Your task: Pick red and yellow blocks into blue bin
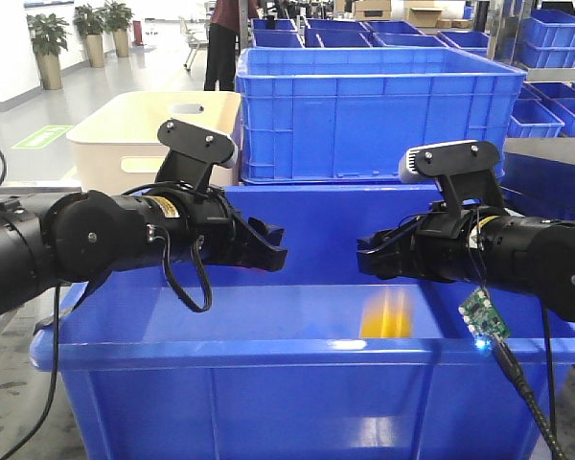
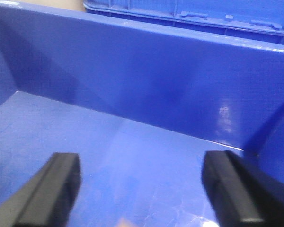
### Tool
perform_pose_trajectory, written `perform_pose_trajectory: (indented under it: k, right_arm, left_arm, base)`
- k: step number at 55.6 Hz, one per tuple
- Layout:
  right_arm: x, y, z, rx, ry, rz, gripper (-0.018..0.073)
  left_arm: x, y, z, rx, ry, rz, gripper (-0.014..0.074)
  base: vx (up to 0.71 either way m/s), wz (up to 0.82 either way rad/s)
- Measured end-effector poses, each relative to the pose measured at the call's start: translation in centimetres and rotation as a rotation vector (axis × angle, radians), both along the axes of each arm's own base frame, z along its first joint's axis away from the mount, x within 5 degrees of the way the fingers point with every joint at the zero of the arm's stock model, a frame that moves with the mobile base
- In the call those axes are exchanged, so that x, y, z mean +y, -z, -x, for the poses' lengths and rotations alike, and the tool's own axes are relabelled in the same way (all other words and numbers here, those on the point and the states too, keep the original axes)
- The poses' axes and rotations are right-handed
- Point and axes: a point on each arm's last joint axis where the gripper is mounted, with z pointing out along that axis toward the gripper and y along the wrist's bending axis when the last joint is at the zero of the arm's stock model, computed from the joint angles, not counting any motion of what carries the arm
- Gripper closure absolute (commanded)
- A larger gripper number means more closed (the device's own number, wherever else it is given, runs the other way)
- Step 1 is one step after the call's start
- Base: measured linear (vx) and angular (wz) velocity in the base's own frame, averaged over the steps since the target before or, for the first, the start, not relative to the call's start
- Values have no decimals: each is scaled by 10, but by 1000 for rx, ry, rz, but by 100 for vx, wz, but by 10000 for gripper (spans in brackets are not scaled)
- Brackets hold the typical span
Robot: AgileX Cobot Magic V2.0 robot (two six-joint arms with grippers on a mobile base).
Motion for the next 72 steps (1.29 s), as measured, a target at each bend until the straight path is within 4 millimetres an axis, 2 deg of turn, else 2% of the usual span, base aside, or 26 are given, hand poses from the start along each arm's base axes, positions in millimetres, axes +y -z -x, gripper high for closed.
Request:
perform_pose_trajectory:
  k: [6, 10, 16, 19, 24, 26, 34, 39, 43, 49, 54, 57, 61, 72]
  right_arm:
    - [-1, -3, 2, -8, 0, -1, -80]
    - [-2, -11, 7, -29, 0, -8, -40]
    - [-7, -31, 22, -74, -1, -21, 103]
    - [-10, -43, 33, -95, -2, -28, 228]
    - [-18, -65, 62, -99, -5, -36, 508]
    - [-21, -72, 73, -95, -7, -36, 578]
    - [-37, -91, 123, -98, -10, -25, 573]
    - [-45, -83, 151, -107, -8, -23, 571]
    - [-53, -73, 176, -130, -6, -31, 571]
    - [-63, -47, 208, -158, -4, -38, 570]
    - [-71, -30, 235, -209, -3, -53, 570]
    - [-74, -21, 243, -231, -1, -53, 570]
    - [-77, -10, 251, -249, 1, -50, 570]
    - [-80, 5, 261, -259, 2, -47, 570]
  left_arm:
    - [4, -11, 7, -22, 3, 5, 46]
    - [10, -28, 16, -71, 5, 0, 77]
    - [23, -55, 38, -140, 11, -44, 227]
    - [32, -69, 53, -153, 15, -70, 350]
    - [48, -89, 79, -151, 16, -109, 593]
    - [56, -95, 89, -139, 12, -121, 606]
    - [83, -110, 124, -115, -28, -104, 605]
    - [95, -97, 147, -97, -36, -95, 605]
    - [106, -80, 169, -86, -39, -90, 605]
    - [120, -39, 199, -37, -54, -53, 604]
    - [131, -14, 223, -30, -65, 1, 604]
    - [136, 1, 233, -41, -70, 17, 603]
    - [142, 10, 244, -78, -76, 44, 603]
    - [149, 16, 258, -122, -79, 72, 603]
  base:
    - [0, 0]
    - [0, 0]
    - [0, 0]
    - [0, 0]
    - [0, 0]
    - [0, 0]
    - [0, 0]
    - [0, 0]
    - [0, 0]
    - [0, 0]
    - [0, 0]
    - [0, 0]
    - [0, 0]
    - [0, 0]
